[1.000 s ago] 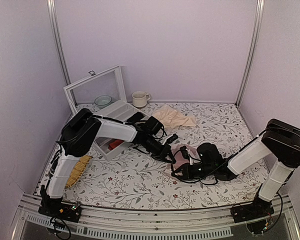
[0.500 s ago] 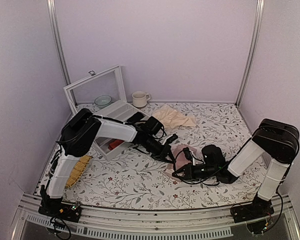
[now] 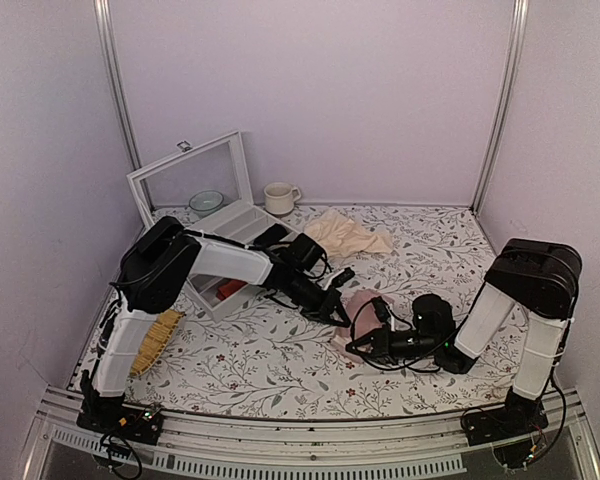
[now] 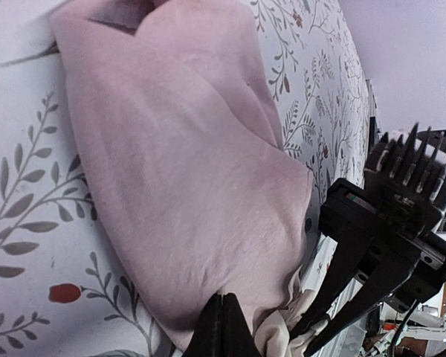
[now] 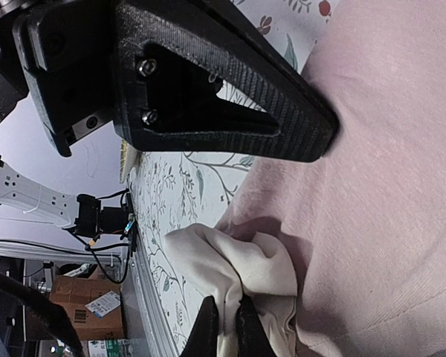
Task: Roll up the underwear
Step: Roll the underwear at the center of the board.
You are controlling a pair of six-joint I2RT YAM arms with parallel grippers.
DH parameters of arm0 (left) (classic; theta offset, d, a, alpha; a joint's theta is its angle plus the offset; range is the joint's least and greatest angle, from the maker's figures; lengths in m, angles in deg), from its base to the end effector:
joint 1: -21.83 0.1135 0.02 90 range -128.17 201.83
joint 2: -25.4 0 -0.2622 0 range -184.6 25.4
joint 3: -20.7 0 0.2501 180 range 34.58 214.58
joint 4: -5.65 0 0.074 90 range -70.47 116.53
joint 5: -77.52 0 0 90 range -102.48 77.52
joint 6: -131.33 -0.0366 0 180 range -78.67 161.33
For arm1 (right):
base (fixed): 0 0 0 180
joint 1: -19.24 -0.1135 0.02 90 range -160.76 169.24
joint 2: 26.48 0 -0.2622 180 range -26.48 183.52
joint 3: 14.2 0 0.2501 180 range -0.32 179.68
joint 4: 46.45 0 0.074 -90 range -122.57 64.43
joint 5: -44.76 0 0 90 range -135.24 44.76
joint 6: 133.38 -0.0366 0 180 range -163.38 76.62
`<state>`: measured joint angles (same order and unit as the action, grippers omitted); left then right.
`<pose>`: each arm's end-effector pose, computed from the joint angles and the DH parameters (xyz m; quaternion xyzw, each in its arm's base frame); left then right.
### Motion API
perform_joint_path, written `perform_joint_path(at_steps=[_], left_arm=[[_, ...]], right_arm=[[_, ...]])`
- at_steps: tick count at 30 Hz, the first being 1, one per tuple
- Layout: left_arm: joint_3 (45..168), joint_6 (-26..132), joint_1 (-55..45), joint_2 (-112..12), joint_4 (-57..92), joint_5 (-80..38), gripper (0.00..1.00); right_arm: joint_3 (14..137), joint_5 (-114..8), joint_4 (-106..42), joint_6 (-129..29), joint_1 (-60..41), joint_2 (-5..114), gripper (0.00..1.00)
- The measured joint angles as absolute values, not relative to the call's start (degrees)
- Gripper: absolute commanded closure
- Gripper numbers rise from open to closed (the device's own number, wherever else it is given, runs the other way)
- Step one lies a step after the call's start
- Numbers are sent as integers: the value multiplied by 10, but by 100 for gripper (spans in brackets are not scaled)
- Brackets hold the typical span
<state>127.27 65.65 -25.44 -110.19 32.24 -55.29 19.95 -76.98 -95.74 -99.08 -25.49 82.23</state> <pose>0.3094 -0.3716 0.0924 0.2827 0.8502 -0.4438 0.0193 0.1753 0.2007 0.0759 -0.0681 0.8227 0.5435 0.1520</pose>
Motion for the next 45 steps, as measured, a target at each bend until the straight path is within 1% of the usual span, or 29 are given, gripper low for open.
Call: perform_joint_path(at_steps=[2,5,8,19,23,28,30,35,39,42,45], left_arm=[[1271,657,-254,-1101,323,-552,99],[1266,660,-254,-1096,324,-549,95],[1255,665,-249,-1084,329,-538,93],[1209,674,-188,-1019,356,-469,93],[1198,675,-184,-986,358,-463,92],[1175,664,-186,-955,357,-466,90],[1152,651,-186,-943,357,-472,85],[1081,609,-190,-926,356,-502,70],[1045,577,-205,-921,354,-535,53],[1033,563,-220,-915,348,-559,48],[1034,554,-232,-912,332,-578,46]], right_arm=[[201,-783,-966,-1000,-250,830,100],[203,-798,-970,-1009,-245,836,100],[209,-805,-955,-1010,-244,835,100],[252,-817,-840,-980,-246,820,100],[271,-818,-805,-960,-251,820,100],[280,-819,-778,-945,-251,814,100],[283,-820,-770,-940,-251,812,100],[289,-820,-748,-930,-252,807,100],[290,-816,-739,-927,-253,803,100],[290,-813,-736,-927,-254,801,100],[290,-811,-735,-927,-254,800,100]])
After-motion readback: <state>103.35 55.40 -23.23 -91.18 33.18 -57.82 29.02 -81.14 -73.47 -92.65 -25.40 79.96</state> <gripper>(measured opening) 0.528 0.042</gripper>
